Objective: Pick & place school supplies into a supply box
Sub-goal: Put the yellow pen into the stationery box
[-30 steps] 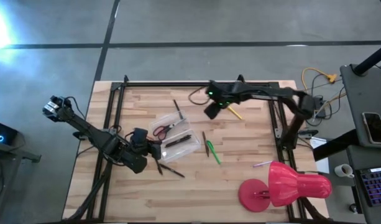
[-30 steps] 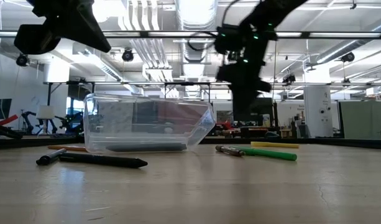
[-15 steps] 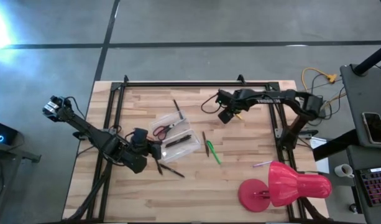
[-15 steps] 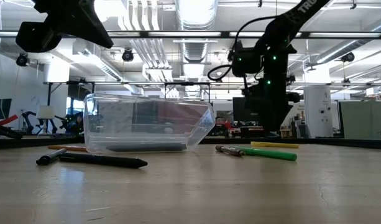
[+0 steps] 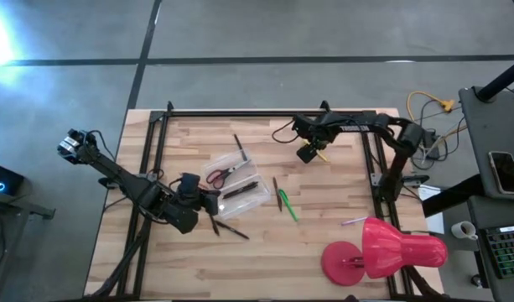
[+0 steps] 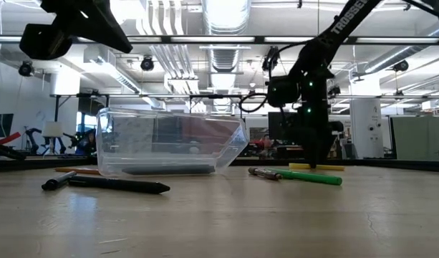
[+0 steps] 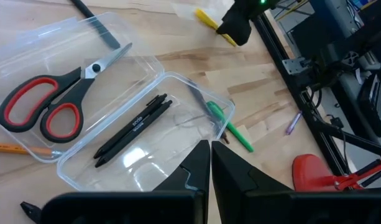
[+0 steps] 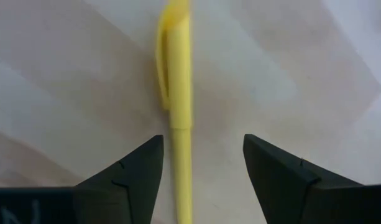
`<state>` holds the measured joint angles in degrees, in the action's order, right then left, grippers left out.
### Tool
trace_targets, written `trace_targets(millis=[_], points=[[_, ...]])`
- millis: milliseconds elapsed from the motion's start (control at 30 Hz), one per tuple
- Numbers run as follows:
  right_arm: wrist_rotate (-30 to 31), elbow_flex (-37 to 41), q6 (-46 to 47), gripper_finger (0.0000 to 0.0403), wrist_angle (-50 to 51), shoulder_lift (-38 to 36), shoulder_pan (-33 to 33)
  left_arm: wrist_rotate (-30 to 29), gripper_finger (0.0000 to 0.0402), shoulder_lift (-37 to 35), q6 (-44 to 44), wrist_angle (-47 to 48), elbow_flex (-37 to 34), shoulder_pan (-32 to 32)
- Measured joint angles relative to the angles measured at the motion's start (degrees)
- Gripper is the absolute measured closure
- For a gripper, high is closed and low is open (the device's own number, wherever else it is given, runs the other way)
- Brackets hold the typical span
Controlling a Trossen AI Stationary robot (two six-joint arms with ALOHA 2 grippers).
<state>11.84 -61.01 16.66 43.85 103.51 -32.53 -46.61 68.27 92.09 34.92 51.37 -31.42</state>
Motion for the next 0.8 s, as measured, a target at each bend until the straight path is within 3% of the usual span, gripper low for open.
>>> trace_targets(millis=[233,533,800], points=[[-3.52,-0.64,-2.02,0.0234,-1.45,2.02,-0.05,-0.02,0.0402,0.0,-0.02,-0.04,0.0,0.0],[-6.38,-0.64,-6.71,0.0378,-2.03,2.05,-0.03,-0.03,0.0402,-0.01,-0.02,-0.33,-0.02,0.0],[-11.88,-0.33,-3.31,0.038,-4.66,-1.69,0.35,-0.05,0.0402,0.0,-0.04,-0.2,-0.18,-0.02]])
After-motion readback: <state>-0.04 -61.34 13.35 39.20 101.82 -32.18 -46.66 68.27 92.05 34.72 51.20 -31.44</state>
